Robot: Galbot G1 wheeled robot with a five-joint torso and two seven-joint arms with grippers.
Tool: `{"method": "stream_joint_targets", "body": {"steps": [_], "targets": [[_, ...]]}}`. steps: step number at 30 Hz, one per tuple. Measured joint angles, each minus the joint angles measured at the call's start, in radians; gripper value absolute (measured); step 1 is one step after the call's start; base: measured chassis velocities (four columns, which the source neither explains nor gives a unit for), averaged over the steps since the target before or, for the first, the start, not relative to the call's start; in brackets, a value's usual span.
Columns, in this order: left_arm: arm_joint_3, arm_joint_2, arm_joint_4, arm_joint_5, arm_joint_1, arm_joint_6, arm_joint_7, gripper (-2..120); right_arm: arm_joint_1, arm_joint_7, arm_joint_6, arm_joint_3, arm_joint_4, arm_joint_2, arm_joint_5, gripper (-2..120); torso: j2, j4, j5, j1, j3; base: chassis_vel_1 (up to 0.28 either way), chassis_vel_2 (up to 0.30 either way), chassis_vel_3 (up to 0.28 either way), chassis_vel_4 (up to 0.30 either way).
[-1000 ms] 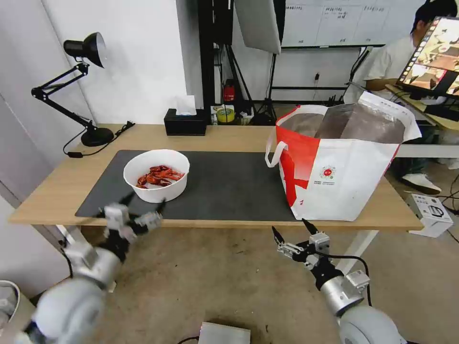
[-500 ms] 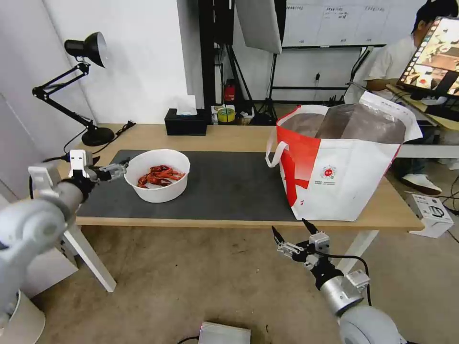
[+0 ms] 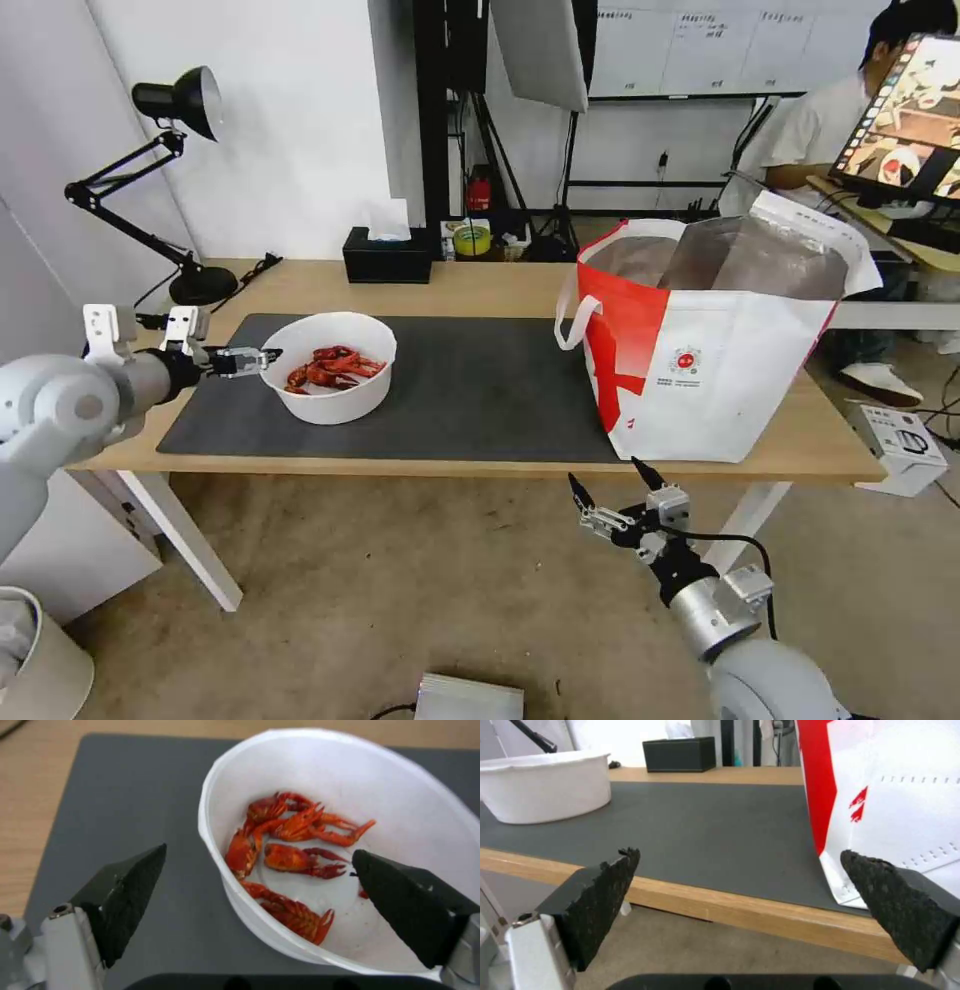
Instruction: Pick up the trash from the table and place it into the takeout bag.
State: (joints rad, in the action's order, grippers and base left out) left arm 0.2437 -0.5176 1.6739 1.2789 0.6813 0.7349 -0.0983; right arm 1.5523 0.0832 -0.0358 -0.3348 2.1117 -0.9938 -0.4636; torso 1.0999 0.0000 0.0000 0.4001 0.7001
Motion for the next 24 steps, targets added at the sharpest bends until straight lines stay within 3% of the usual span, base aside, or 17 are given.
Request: {"method": "stream_joint_targets", "body": {"steps": [13,24], "targets": [[-0.149,-0.009,-0.103,0.051,-0.137,0.008,-0.035,100,0.000,0.000,0.000,0.000,0.000,0.000,0.000,100,0.000,0.0000,0.0000,0.000,0.000,0.000,0.000,0.000,0.000],[-0.200,-0.036,-0.140,0.050,-0.170,0.004,-0.068,100,0.000,0.000,0.000,0.000,0.000,0.000,0.000,100,0.000,0.0000,-0.0001,0.000,0.000,0.000,0.000,0.000,0.000]]}}
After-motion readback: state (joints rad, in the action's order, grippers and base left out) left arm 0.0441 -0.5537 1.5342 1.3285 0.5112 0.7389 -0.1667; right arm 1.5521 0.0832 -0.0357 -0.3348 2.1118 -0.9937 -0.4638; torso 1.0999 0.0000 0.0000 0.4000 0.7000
